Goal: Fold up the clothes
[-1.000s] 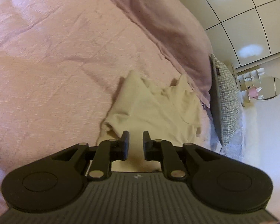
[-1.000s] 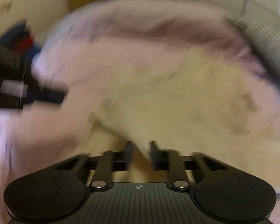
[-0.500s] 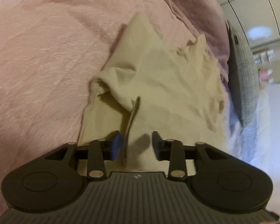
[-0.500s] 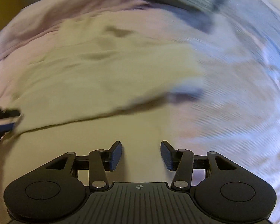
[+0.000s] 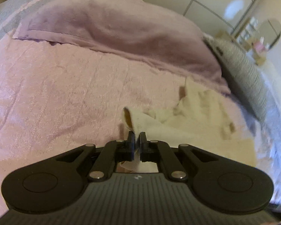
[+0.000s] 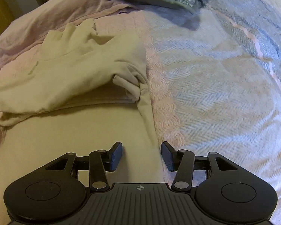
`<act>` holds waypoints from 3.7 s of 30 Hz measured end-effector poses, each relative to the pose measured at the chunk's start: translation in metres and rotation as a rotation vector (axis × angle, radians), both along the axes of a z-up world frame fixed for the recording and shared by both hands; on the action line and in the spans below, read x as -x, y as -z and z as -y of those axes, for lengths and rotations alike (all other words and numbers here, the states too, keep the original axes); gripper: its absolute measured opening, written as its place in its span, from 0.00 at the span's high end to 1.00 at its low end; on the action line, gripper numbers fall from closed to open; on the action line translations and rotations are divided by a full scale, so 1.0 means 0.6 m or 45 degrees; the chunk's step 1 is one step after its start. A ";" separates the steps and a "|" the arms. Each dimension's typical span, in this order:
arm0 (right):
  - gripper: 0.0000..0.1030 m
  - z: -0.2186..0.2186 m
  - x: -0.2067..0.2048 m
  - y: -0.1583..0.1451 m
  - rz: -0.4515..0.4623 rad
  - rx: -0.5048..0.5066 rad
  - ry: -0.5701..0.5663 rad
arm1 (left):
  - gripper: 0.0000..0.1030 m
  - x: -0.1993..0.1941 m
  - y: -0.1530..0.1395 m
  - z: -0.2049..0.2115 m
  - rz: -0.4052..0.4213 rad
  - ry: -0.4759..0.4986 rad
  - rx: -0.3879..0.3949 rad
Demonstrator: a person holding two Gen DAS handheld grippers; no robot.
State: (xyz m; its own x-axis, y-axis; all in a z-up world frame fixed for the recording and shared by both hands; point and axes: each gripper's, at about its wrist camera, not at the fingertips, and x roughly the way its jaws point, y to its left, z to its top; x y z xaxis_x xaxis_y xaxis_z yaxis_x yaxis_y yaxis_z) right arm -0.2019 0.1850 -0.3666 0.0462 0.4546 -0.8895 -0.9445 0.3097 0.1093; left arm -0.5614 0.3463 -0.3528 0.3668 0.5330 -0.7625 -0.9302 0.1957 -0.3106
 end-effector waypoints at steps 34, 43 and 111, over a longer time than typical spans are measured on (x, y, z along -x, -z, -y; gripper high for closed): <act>0.87 -0.069 -0.066 -0.011 0.190 -0.221 -0.846 | 0.98 0.044 0.026 0.001 0.110 -0.144 0.140; 0.87 -0.089 -0.111 -0.035 0.057 -0.184 -0.910 | 0.97 0.048 0.029 0.001 0.120 -0.159 0.152; 0.66 -0.084 -0.083 0.018 -0.161 -0.200 0.065 | 0.69 0.079 0.155 0.102 0.739 -0.809 0.287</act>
State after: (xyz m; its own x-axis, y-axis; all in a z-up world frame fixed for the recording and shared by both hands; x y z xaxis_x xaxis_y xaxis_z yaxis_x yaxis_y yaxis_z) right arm -0.1522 0.2356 -0.3776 -0.0345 0.5881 -0.8081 -0.9037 0.3270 0.2765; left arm -0.6086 0.2849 -0.4459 0.4144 0.6272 -0.6595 -0.5262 -0.4261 -0.7359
